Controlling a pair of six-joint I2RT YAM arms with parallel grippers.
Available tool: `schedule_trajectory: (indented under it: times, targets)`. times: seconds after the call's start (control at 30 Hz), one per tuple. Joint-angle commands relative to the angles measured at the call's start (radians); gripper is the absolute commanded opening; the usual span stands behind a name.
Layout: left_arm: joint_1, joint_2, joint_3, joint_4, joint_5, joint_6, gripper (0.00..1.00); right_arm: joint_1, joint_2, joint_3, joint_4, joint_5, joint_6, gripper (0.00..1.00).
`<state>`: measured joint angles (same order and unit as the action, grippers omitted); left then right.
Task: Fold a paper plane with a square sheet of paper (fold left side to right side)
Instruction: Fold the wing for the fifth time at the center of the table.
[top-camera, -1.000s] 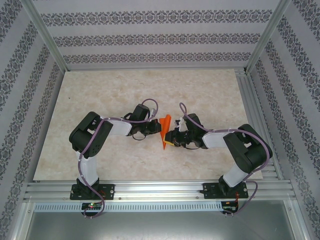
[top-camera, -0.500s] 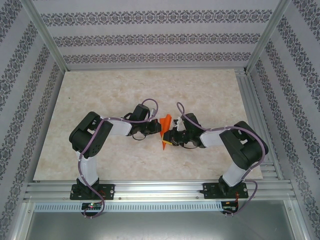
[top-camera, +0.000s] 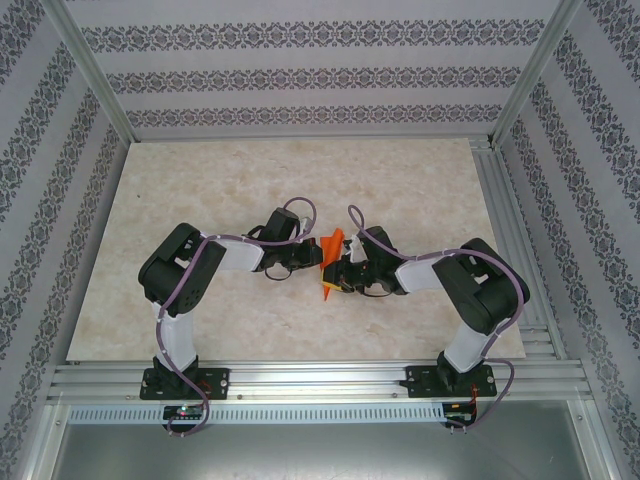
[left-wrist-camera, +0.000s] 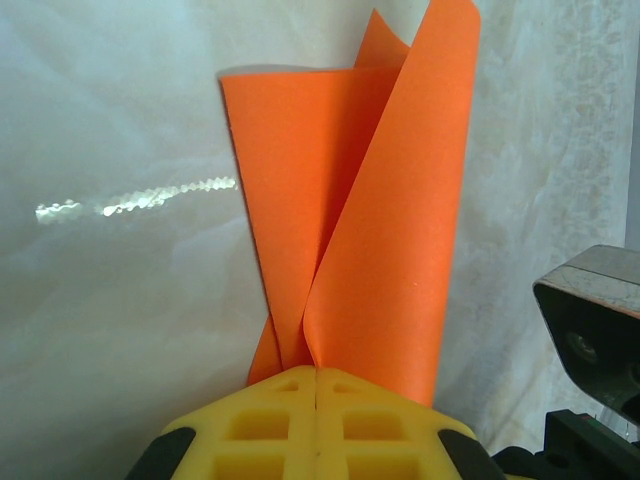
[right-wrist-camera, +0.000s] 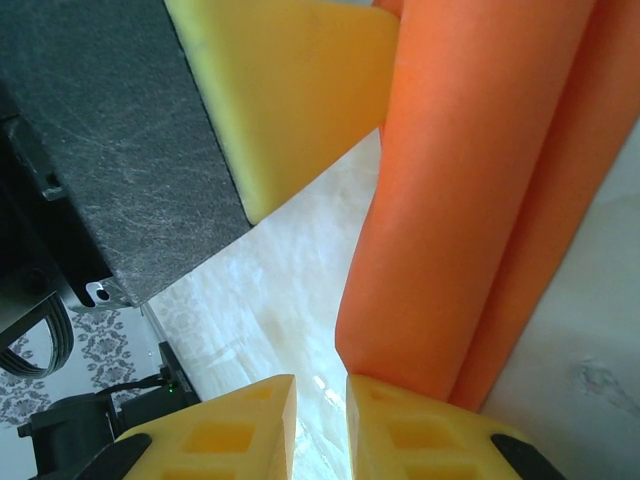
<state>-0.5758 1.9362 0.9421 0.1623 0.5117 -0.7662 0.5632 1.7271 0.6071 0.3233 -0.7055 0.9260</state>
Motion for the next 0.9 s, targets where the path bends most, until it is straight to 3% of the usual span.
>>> schedule_trajectory:
  times: [0.0,0.87]
  targets:
    - [0.010,0.044,0.025,0.006,-0.019,0.021,0.01,0.010,0.014,0.022,0.014,0.024,-0.014,0.21]
    - [0.010,0.047,0.032,0.000,-0.018,0.024,0.00,0.014,0.053,0.043,-0.052,0.031,-0.050,0.21]
